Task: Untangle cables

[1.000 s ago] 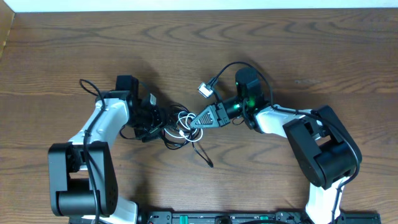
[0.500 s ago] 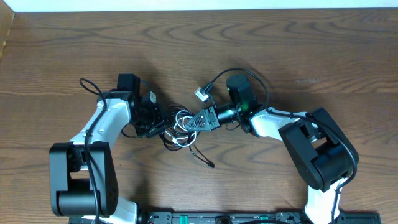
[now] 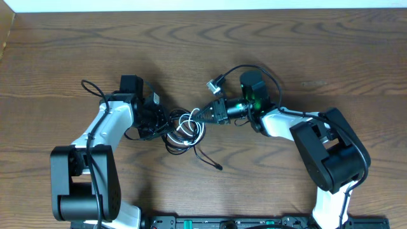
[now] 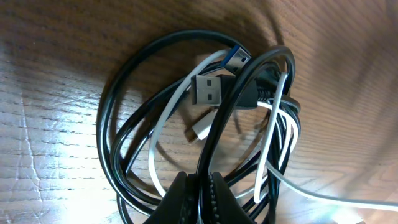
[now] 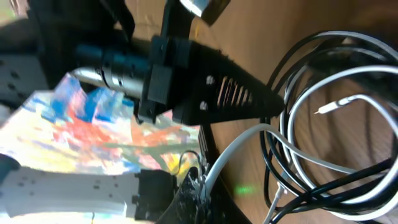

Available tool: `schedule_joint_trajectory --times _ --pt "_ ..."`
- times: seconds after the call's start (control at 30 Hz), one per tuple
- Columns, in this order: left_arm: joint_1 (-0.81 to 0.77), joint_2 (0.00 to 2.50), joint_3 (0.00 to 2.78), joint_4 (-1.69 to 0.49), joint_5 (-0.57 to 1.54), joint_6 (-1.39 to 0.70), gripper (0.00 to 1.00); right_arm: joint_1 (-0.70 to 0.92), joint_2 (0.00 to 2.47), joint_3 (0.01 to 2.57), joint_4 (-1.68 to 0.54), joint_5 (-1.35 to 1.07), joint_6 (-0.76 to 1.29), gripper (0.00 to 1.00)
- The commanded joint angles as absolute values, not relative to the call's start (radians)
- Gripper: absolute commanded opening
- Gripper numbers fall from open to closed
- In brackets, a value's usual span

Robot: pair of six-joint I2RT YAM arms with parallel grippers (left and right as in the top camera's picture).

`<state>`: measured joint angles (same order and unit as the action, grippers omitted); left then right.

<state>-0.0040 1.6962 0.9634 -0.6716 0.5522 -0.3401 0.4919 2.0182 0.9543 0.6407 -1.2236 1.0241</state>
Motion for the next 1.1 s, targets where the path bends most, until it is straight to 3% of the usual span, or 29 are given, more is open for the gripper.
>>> schedule_joint_trajectory --times 0.0,0.43,0.57,0.6,0.67,0.9,1.07 --pt "-0.004 1.678 0.955 -0.672 0.537 -0.328 0.08 0.479 1.997 0.953 0.678 -1.21 1.118 0.01" --pt "-0.004 1.678 0.954 -0.675 0.537 -0.311 0.08 0.48 1.997 0.953 1.032 -1.241 1.48 0.01" --pt "-0.004 1.678 0.954 -0.675 0.537 -0.311 0.1 0.483 1.997 0.952 1.046 -1.255 1.46 0.01" --pt "-0.004 1.678 0.953 -0.676 0.538 -0.311 0.24 0.486 1.997 0.952 1.044 -1.26 1.443 0.01" --pt "-0.004 1.678 0.953 -0.678 0.538 -0.311 0.29 0.49 1.997 0.952 1.044 -1.266 1.399 0.01" --pt "-0.004 1.678 0.953 -0.687 0.538 -0.282 0.3 0.475 1.997 0.952 1.031 -1.229 1.309 0.01" --pt "-0.004 1.678 0.953 -0.687 0.538 -0.281 0.3 0.47 1.997 0.952 0.903 -1.201 1.165 0.01"
